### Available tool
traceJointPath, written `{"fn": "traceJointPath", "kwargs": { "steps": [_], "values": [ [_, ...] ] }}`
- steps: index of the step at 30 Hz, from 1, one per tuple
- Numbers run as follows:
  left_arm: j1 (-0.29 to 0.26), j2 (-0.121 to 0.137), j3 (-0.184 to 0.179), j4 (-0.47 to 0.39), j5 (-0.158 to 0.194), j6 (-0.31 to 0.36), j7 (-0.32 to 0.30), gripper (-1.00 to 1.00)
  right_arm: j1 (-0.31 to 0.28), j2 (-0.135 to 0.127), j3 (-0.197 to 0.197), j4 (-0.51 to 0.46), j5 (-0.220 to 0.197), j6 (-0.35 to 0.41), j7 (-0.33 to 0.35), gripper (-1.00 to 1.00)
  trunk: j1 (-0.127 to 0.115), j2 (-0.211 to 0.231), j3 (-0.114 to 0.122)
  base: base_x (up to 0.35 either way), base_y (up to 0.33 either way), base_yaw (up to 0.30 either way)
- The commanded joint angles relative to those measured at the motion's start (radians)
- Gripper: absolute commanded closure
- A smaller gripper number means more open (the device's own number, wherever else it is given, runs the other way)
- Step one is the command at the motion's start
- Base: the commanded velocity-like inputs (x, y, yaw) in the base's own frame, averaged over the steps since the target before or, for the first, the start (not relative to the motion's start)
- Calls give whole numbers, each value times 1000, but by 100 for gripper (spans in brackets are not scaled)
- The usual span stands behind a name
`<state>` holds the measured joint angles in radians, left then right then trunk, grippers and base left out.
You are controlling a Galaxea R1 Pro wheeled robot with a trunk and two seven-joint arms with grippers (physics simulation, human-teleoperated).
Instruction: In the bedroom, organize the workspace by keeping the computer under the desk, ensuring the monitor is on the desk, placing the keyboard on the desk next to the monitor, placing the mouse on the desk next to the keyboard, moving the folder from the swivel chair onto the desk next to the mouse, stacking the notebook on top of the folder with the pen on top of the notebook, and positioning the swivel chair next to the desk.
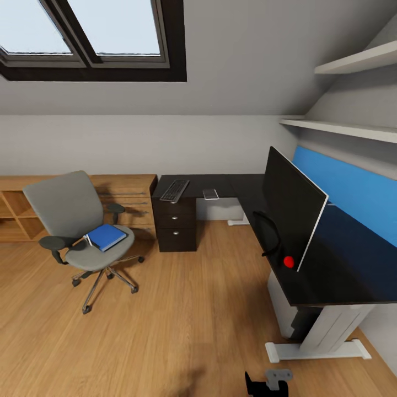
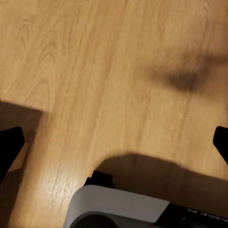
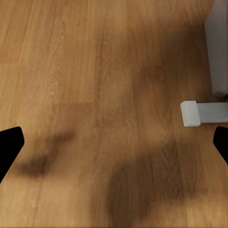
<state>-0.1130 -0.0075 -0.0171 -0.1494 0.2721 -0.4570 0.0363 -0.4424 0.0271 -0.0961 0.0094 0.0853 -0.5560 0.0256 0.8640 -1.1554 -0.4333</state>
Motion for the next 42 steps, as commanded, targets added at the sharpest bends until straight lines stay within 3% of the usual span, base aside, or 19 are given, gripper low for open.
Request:
{"fn": "traceJointPath", "kwargs": {
  "steps": [1,7,18,25,27,30,36,42],
  "values": [
    [-1,0,-2,0,1,-3,4,-100,-1,0,-9,1,8,-4,2,-100,0,-1,-1,0,0,0],
    [-1,-3,-4,1,1,-3,4,-100,-1,-11,-10,0,6,-10,-1,-100,0,-1,-1,0,0,0],
    [-1,-3,-4,1,1,-3,4,-100,-1,-34,-14,-1,-74,-14,-21,-100,0,-1,-1,-141,-130,0],
    [-1,-2,-4,1,1,-3,4,-100,-1,-42,-15,-2,-89,-15,-24,-100,0,-1,-1,-155,-147,0],
    [-1,-2,-4,1,1,-3,4,-100,-1,-56,-19,-2,-107,-17,-23,-100,0,-1,-1,-44,-42,0],
    [-1,-2,-4,1,2,-3,4,-100,-1,-81,-38,-2,-181,-20,-19,-100,0,-1,-1,-19,-18,0],
    [-1,-1,-4,1,2,-3,4,-100,-1,-95,-50,-3,-256,-41,-11,-100,0,-1,-1,-6,-6,0],
    [-1,0,-4,1,2,-3,4,-100,-1,-98,-52,-2,-270,-66,-9,-100,0,-1,-1,0,0,0]
  ]
}}
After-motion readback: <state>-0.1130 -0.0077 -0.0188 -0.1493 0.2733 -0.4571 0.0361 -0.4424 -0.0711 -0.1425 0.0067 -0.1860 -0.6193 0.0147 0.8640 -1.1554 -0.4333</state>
